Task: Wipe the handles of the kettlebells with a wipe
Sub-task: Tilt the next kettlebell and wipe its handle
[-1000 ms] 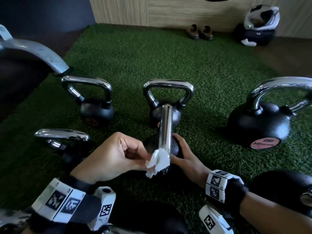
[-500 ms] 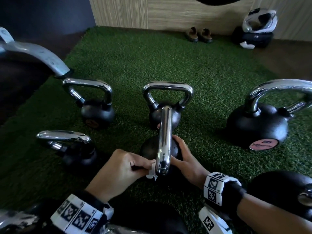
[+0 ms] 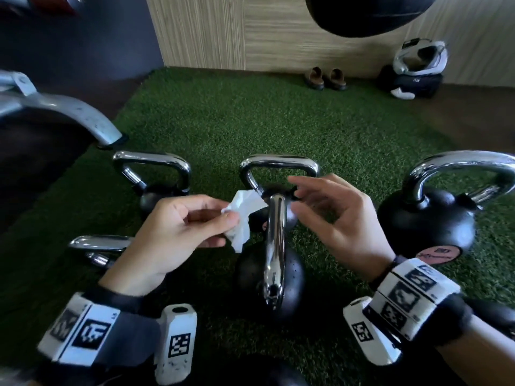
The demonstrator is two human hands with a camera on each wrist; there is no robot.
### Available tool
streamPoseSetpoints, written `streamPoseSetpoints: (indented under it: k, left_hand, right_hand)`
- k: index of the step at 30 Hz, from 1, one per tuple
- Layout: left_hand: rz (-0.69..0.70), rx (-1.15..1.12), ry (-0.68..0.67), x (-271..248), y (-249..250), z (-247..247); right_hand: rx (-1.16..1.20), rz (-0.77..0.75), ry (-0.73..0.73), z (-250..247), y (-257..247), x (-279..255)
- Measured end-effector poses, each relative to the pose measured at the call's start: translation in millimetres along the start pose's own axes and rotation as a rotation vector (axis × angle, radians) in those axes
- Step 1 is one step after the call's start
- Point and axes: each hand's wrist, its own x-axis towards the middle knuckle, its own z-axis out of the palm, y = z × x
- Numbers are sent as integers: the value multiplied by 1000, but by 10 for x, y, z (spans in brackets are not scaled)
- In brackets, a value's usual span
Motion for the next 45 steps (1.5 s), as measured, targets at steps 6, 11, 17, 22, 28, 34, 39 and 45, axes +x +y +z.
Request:
streamPoseSetpoints:
  k: [6, 11, 17, 22, 28, 34, 39, 45]
  left_hand:
    - [-87, -188, -41, 87, 161, 197]
    - [-137, -319, 1, 142, 176, 312]
    - [-153, -201, -48, 162, 168, 269]
    - [-168, 335, -187, 299, -486, 8]
    - [42, 796, -617, 169, -1069, 309]
    - [166, 754, -387, 47, -1144, 507]
    - [174, 730, -373, 47, -1154, 501]
    - [238, 723, -367, 66, -1159, 507]
  right_hand:
    - [84, -71, -224, 48, -333, 151]
    - [30, -106, -163, 143, -351, 155]
    - [152, 91, -77, 142, -232, 147]
    - [161, 454, 148, 14, 406, 114]
    - [152, 716, 38, 397, 981, -212]
    - [58, 639, 30, 523, 938, -150]
    - [191, 589, 68, 476, 862, 3]
    - [202, 602, 65, 526, 836, -80]
